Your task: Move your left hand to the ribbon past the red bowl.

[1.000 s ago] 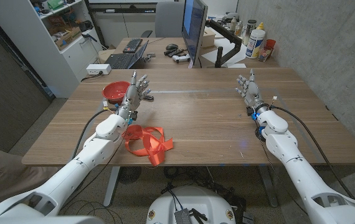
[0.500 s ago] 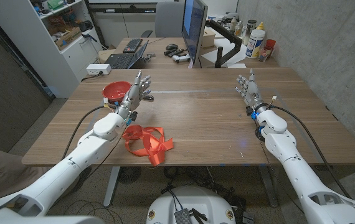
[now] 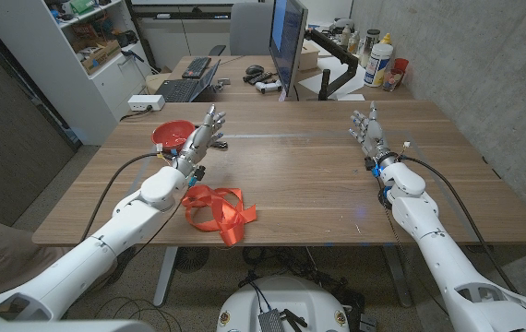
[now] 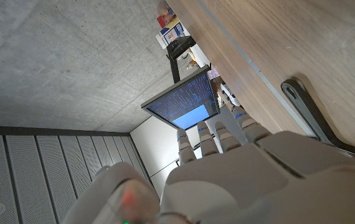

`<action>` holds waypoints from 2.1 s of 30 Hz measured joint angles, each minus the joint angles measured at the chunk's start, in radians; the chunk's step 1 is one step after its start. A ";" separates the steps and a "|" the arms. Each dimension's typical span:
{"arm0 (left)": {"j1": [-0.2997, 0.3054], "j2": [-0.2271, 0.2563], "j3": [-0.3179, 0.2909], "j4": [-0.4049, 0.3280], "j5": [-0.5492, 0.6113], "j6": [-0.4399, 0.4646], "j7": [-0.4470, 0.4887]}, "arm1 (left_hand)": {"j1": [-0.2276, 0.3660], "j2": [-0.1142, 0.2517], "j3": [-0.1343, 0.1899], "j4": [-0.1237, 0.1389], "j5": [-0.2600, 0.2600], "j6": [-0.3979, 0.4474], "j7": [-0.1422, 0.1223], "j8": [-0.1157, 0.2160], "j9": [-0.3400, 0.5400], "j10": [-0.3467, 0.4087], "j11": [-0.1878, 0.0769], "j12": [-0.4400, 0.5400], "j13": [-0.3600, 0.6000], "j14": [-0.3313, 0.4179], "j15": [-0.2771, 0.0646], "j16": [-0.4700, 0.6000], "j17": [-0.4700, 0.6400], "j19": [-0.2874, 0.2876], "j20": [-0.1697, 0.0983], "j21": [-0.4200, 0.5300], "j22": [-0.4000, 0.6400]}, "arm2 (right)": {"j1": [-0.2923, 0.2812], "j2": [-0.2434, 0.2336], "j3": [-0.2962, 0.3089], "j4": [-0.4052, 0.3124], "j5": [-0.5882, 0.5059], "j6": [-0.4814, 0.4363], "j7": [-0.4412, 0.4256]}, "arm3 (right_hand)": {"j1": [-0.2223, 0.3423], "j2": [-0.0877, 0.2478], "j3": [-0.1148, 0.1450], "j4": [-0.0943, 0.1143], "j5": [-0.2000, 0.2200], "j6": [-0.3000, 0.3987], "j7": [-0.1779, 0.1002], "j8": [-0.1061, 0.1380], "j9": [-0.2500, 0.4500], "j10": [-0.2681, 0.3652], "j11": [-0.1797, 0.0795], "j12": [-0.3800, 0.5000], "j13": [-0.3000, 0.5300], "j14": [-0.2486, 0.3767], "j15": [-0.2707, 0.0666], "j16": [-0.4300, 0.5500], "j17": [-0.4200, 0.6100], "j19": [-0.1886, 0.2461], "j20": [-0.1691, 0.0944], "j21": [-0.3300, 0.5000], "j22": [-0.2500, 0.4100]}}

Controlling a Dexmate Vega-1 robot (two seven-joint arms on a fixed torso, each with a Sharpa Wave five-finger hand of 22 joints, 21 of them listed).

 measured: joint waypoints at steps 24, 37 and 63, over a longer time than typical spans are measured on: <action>0.040 0.096 0.001 -0.200 0.187 0.234 0.151 | -0.004 -0.004 -0.021 0.004 0.000 0.014 0.004 0.004 0.000 0.003 -0.002 0.005 0.000 -0.023 -0.004 0.000 0.000 -0.036 -0.003 0.000 0.000 | 0.007 0.007 0.001 0.009 -0.009 0.003 0.001 | 0.000 0.000 0.000 0.000 0.000 0.000 0.000 0.000 0.000 0.000 0.000 0.000 0.000 0.013 -0.009 0.005 0.000 -0.007 0.007 0.000 0.000; 0.038 0.122 0.037 -0.261 0.268 0.351 0.178 | -0.004 -0.004 -0.021 0.004 0.011 -0.007 0.001 -0.004 0.000 -0.007 0.005 0.005 0.000 -0.023 -0.004 0.002 0.000 -0.041 0.003 0.004 0.000 | 0.013 0.005 -0.007 0.024 -0.019 0.028 0.005 | 0.000 0.000 0.000 0.000 0.000 0.000 0.000 0.000 0.000 0.000 0.000 0.000 0.000 -0.009 -0.005 -0.001 0.000 -0.014 0.000 0.000 0.000; 0.042 0.117 0.132 -0.306 0.520 0.472 0.276 | -0.004 -0.004 -0.044 0.004 0.025 -0.036 -0.004 -0.004 0.000 -0.045 -0.006 -0.003 0.000 -0.030 -0.005 0.008 0.000 -0.018 -0.021 0.017 0.000 | 0.007 -0.001 -0.008 0.021 -0.017 0.045 -0.011 | 0.000 0.000 0.000 0.000 0.000 0.000 0.000 0.000 0.000 -0.005 -0.006 0.000 -0.002 -0.014 -0.011 -0.001 0.000 -0.020 -0.005 0.000 0.000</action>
